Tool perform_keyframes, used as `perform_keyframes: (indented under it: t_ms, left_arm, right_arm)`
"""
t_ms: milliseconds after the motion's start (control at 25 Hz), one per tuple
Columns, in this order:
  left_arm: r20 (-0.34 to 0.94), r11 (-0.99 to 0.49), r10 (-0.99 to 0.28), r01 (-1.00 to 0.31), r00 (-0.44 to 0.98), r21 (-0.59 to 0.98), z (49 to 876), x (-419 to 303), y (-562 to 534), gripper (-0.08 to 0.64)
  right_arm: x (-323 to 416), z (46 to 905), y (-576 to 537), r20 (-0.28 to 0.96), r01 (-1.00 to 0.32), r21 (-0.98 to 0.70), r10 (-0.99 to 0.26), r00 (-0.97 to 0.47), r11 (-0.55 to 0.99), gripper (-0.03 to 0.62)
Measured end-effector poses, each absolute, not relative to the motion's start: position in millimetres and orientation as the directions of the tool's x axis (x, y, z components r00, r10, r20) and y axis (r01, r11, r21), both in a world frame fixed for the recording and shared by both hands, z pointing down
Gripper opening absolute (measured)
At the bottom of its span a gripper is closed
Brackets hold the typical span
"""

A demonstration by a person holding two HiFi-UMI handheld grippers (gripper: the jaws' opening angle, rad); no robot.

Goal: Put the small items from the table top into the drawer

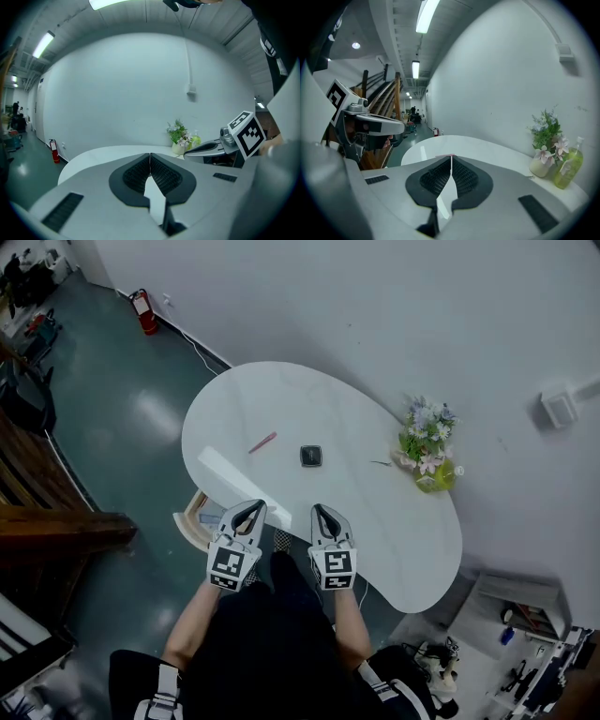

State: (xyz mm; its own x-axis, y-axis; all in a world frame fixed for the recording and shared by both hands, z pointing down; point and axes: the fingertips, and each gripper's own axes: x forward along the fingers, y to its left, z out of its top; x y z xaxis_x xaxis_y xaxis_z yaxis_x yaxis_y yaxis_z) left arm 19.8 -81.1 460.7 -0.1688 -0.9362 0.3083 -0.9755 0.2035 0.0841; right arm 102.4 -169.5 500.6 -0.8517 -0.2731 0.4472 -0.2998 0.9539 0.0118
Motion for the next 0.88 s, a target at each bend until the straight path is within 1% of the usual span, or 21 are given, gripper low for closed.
perform_keyframes:
  t_ms: [320,480,880]
  left_arm:
    - [0.376,0.197,-0.915,-0.975,-0.146,0.100,495.6,-2.4,-144.3,0.020]
    - [0.407,0.191,-0.904,-0.975,-0.129,0.115,516.5,-10.7,-168.7,0.020]
    - [0.467,0.204,-0.877,-0.967,-0.113,0.150,554.3,-32.1,-200.5,0.020]
  right_arm:
    - [66.1,535.4,-223.1,0.491,-0.270,-0.033,-0.220,-0.843,0.962,0.034]
    - [51.0,555.1,-248.7,0.512,-0.272,-0.039,-0.214,-0.832,0.962,0.034]
    - [25.8,604.9,-280.0,0.572,-0.258,-0.089,-0.163,-0.804,0.962,0.034]
